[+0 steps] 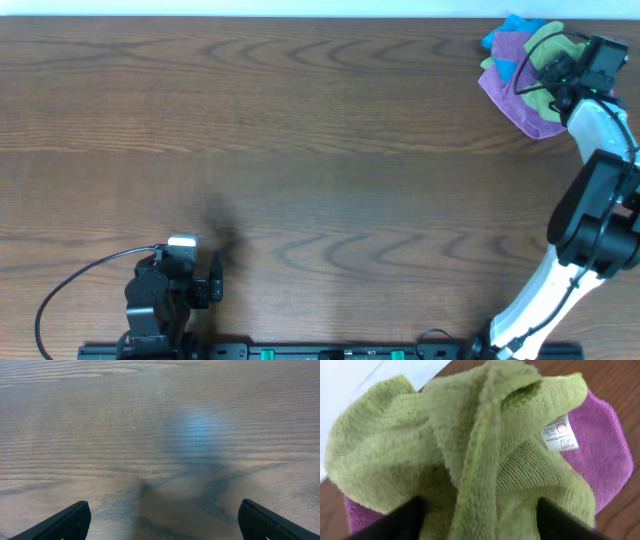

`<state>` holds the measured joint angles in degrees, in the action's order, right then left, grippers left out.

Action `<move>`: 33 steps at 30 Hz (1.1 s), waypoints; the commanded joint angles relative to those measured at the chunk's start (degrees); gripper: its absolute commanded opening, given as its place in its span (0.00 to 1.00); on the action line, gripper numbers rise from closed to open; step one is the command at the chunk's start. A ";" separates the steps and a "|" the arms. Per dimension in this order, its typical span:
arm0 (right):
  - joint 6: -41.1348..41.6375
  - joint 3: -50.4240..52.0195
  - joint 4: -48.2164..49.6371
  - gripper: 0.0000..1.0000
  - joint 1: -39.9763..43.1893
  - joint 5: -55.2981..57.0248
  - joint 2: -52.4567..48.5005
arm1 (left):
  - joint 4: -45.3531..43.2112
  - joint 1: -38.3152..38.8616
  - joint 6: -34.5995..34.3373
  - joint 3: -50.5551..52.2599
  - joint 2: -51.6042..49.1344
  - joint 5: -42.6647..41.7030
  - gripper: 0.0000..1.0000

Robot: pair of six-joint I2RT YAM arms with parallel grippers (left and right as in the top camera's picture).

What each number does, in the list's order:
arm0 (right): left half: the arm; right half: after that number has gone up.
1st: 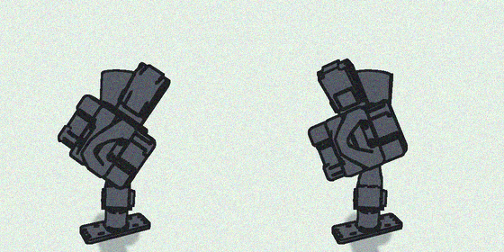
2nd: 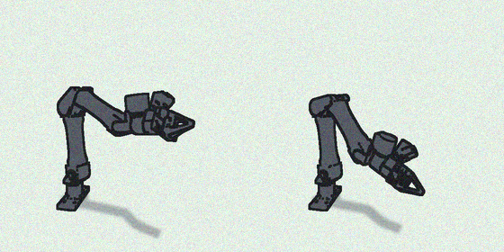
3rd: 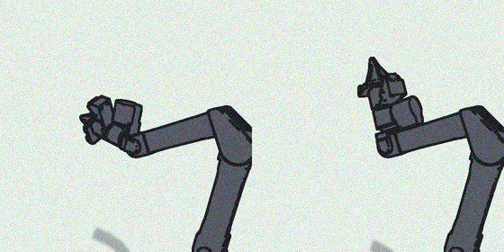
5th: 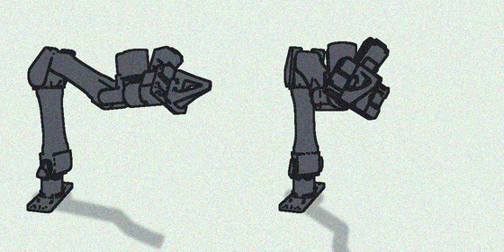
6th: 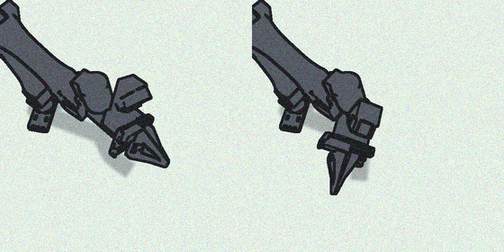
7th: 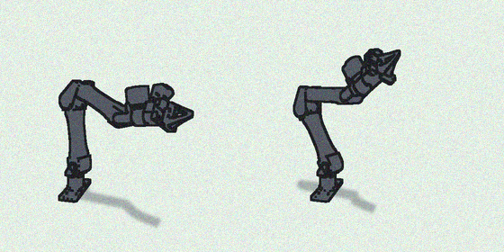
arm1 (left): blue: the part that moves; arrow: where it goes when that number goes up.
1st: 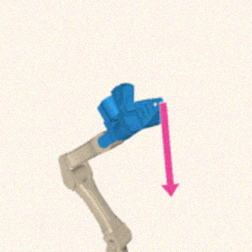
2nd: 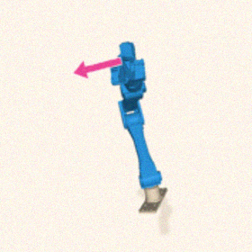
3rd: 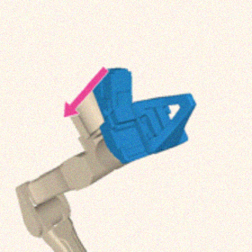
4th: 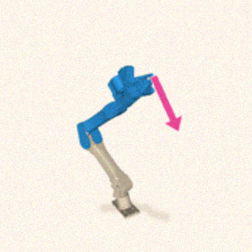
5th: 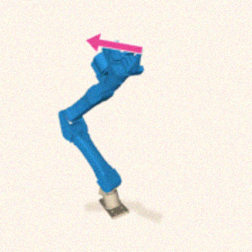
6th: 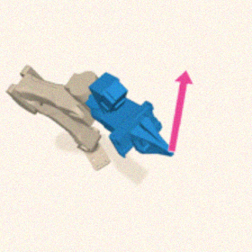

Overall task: Fold the cloth
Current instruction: 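Reach the right gripper to the cloth pile and grasp the lime-green cloth, then pull the green cloth out of the pile toward the table center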

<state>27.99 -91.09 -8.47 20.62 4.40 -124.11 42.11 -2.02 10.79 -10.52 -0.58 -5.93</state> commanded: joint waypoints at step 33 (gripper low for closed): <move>-10.21 -1.01 -24.52 0.01 -7.74 -0.33 18.03 | 0.44 0.28 0.81 1.09 0.39 0.39 0.95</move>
<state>20.18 -91.13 -31.29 14.66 3.46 -108.66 42.09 -2.02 10.79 -10.52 -0.58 -5.93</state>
